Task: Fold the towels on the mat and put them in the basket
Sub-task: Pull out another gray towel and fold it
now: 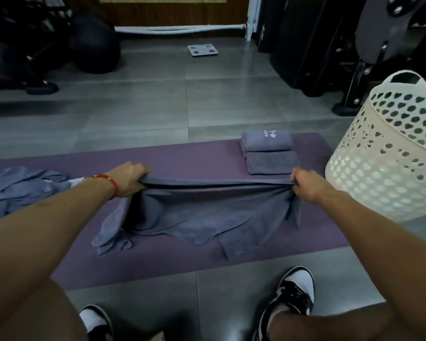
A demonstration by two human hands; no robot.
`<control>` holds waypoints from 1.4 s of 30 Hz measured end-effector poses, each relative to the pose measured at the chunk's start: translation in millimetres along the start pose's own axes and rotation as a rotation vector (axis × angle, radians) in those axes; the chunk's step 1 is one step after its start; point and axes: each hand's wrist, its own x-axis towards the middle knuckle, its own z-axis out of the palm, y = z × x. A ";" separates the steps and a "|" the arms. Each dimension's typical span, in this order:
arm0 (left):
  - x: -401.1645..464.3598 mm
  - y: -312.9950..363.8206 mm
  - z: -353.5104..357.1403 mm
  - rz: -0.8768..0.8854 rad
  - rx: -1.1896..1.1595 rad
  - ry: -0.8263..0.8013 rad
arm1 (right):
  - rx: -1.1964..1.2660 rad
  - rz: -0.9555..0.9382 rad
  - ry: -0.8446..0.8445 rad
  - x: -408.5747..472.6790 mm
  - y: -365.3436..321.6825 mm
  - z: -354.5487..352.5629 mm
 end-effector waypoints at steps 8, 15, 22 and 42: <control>-35.9 -17.5 -6.5 -0.245 -0.122 -0.025 | 0.652 0.225 0.138 4.9 8.2 -3.1; -65.9 -26.0 -15.6 -0.411 -1.041 -0.313 | 0.970 0.283 -0.234 -23.2 -20.7 -20.5; -43.8 -57.3 -31.1 -0.508 -0.814 -0.301 | 0.738 0.287 -0.510 6.9 -31.2 -20.5; 6.1 56.9 161.8 -0.248 -0.290 -0.243 | -0.221 -0.193 -0.638 48.6 -20.5 10.0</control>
